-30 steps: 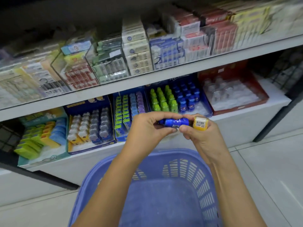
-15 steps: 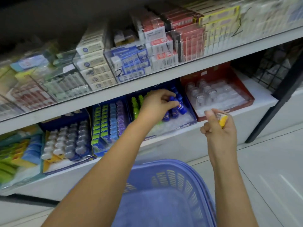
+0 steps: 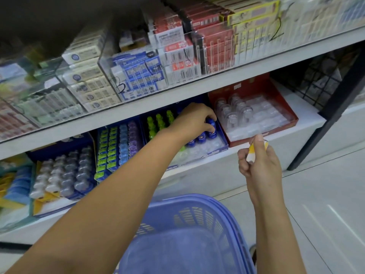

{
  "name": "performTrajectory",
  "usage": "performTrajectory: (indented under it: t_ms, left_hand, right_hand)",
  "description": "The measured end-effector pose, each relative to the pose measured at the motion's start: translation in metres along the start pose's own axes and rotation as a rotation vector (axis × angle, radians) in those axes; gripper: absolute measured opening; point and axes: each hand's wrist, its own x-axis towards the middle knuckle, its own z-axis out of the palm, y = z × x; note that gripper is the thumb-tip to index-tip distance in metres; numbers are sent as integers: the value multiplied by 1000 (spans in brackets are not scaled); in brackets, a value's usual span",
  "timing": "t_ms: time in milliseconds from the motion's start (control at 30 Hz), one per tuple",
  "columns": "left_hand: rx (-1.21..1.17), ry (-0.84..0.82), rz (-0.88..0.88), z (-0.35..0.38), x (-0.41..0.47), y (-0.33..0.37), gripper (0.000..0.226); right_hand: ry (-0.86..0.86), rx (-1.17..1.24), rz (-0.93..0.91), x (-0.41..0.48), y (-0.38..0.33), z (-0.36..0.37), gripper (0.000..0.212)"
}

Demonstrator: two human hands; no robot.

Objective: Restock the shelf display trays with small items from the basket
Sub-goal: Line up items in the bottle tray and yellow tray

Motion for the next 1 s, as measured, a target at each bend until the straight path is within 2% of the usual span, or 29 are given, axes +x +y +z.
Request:
performTrajectory:
  t_ms: [200, 367, 433, 500, 567, 633, 700, 767, 900, 1000]
  left_hand:
    - [187, 103, 124, 6, 7, -5, 34]
    - [202, 60, 112, 1, -9, 0, 41]
    - [44, 227, 51, -2, -28, 2, 34]
    - [-306, 337, -141, -9, -56, 4, 27]
    - [-712, 178, -315, -19, -89, 3, 37]
    - [-937, 17, -335, -27, -127, -3, 33]
    - [-1034, 45, -294, -31, -162, -14, 18]
    - [-1113, 172, -293, -34, -189, -31, 9]
    - [-1156, 503, -287, -42, -238, -68, 12]
    - [-1158, 667, -298, -47, -271, -100, 14]
  right_hand:
    - [-93, -66, -63, -4, -2, 5, 34]
    - [-223, 104, 116, -10, -9, 9, 39]
    - [-283, 158, 150, -13, -12, 11, 36]
    - [-377, 157, 133, -17, -14, 14, 27]
    - [-504, 49, 71, -26, -15, 24, 31]
    - [-583, -101, -3, -38, -14, 39, 35]
    - [-652, -264, -65, -54, -11, 57, 34]
    - [-732, -340, -107, -71, -5, 79, 28]
    - [-682, -278, -99, -103, 16, 130, 18]
    - [-740, -391, -212, -124, 30, 172, 16]
